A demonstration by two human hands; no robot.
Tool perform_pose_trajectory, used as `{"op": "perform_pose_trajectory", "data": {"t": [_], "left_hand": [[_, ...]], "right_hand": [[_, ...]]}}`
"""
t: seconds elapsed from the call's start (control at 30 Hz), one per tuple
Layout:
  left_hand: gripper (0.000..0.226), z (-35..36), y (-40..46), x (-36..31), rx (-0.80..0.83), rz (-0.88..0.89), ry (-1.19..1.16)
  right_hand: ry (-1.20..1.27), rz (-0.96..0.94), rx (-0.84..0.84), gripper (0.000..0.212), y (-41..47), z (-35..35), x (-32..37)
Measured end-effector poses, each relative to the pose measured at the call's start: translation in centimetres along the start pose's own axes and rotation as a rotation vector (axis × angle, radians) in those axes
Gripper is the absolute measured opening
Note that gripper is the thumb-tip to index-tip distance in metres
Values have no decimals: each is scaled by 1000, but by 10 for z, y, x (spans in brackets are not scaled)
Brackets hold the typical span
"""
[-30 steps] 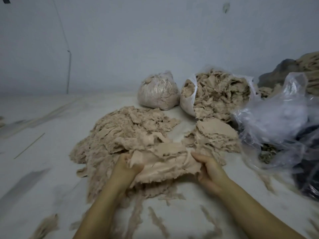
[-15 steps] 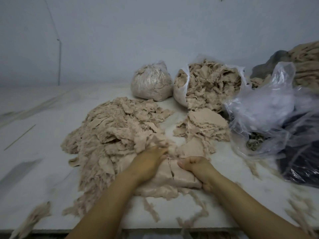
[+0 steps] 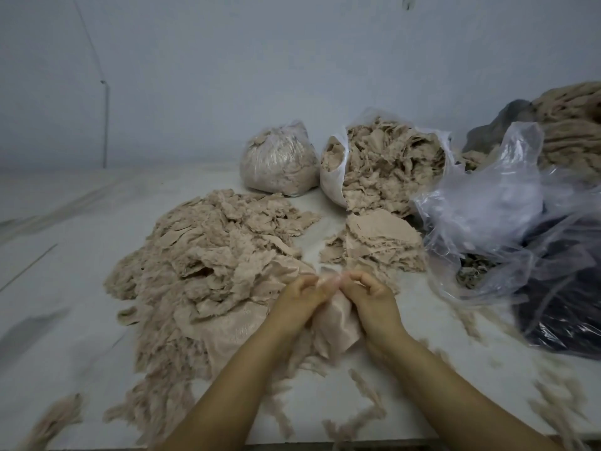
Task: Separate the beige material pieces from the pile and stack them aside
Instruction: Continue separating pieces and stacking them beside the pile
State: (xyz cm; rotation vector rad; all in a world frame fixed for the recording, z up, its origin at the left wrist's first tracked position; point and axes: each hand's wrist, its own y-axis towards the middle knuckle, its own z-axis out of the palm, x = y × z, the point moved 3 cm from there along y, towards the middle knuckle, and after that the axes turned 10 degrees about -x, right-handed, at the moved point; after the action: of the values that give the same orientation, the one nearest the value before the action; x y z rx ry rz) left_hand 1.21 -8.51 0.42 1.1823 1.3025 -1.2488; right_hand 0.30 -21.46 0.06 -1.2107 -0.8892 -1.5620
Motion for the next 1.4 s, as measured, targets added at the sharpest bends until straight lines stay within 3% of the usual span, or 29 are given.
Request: {"op": "perform_pose_trajectory", "data": {"t": [0.07, 0.17, 0.23, 0.4, 0.57, 0.67, 0.77, 0.83, 0.9, 0.97, 1.03, 1.1, 1.17, 1.27, 1.33, 1.4], "left_hand": [[40, 6, -3, 5, -20, -61, -137], [22, 2, -2, 2, -54, 105, -78], [21, 0, -1, -2, -8, 194, -28], [35, -10, 2, 0, -69, 274, 133], [37, -41, 11, 10, -265, 243, 173], [43, -34, 10, 12, -174, 126, 79], [43, -12, 3, 8, 31, 28, 28], [29, 0, -1, 8, 147, 11, -37], [8, 2, 1, 10, 110, 58, -24], [9, -3, 5, 11, 36, 100, 6], [15, -11, 9, 11, 35, 107, -51], [18, -22, 12, 11, 28, 121, -102], [22, -34, 18, 12, 4, 179, -59], [32, -46, 23, 13, 37, 339, 302], [39, -46, 21, 16, 119, 442, 553], [43, -48, 20, 20, 144, 500, 646]], "right_hand": [[58, -5, -114, 12, 3, 1, 1], [-5, 35, -64, 27, 7, 0, 0], [-114, 45, 21, 34, 6, 1, -1], [-108, -98, -99, 27, 12, 2, 1], [-18, 12, -121, 18, 29, -16, 8], [-22, 33, -48, 20, 36, -12, 12], [44, 62, 60, 24, 34, 0, 15], [73, 78, 95, 32, 36, 5, 17], [63, 42, -2, 26, 46, 0, 21], [-208, -112, -164, 25, 61, -16, 25], [-765, -273, -279, 21, 71, -30, 28], [-929, -340, -308, 19, 65, -33, 26], [-840, -363, -127, 28, 45, -19, 14], [-1036, -184, 260, 54, 8, 11, -21], [-1149, -200, 299, 44, 0, 18, -35], [-1096, -222, 321, 32, -2, 22, -39]]}}
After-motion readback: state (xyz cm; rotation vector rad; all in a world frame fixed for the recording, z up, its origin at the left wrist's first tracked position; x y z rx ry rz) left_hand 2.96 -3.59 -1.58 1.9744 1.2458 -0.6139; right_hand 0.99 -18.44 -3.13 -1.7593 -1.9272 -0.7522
